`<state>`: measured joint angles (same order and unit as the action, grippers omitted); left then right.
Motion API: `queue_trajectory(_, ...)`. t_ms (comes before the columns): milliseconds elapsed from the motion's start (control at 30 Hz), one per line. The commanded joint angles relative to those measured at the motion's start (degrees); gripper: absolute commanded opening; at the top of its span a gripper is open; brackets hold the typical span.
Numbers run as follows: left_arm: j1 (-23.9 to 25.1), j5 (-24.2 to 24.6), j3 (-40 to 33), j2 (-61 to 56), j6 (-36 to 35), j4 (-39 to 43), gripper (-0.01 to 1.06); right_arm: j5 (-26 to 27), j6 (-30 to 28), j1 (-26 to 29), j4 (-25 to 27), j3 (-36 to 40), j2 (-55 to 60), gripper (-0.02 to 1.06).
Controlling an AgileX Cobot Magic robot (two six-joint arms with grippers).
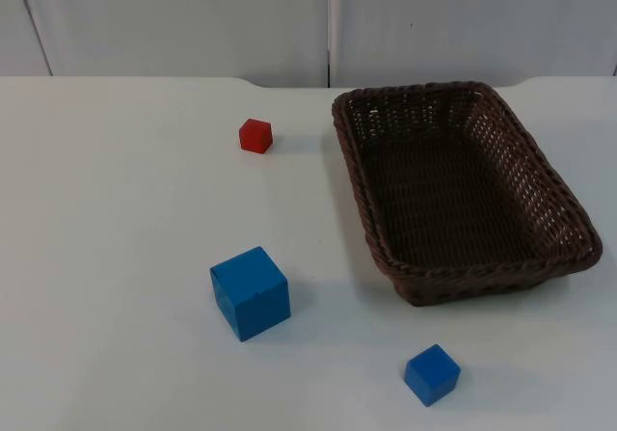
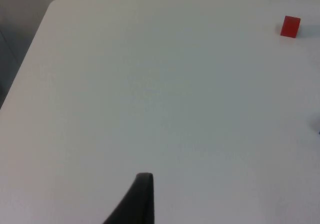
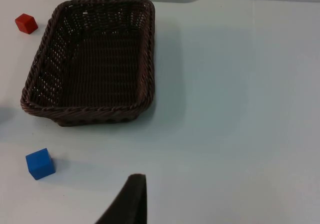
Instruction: Pick up the basket with the left hand and place the largest block into the basket with the right hand.
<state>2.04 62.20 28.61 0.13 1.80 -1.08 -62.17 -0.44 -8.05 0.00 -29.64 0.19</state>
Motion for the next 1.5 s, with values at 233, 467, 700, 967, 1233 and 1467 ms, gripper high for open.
queue_trajectory(233, 0.1, -0.6, -0.3, -0.1, -0.2, 0.1, 1.05, 0.3, -0.4, 0.4, 0.0, 0.2, -0.2, 1.05)
queue_trajectory(467, 0.1, -0.6, -0.2, -0.1, -0.1, -0.1, 1.05, 0.3, -0.4, 0.4, 0.0, 0.2, -0.2, 1.05)
queue_trajectory(700, 0.1, -1.9, 2.2, -0.1, -0.1, 0.0, 1.05, 0.3, -0.4, 0.4, 0.0, 0.2, -0.2, 1.05)
queue_trajectory(967, 0.1, -2.2, 4.4, 3.5, -0.1, -0.4, 1.05, 0.3, -0.4, 0.4, 0.0, 0.2, -0.2, 1.05)
queue_trajectory(1233, 0.1, -5.9, 5.4, 5.7, -0.1, -4.4, 1.05, 0.3, -0.6, 0.4, 0.0, 0.2, -0.2, 1.05)
queue_trajectory(1467, 0.1, -6.2, 5.4, 8.5, -0.1, -5.6, 1.05, 0.3, -0.6, 0.4, 0.0, 0.2, -0.2, 1.05)
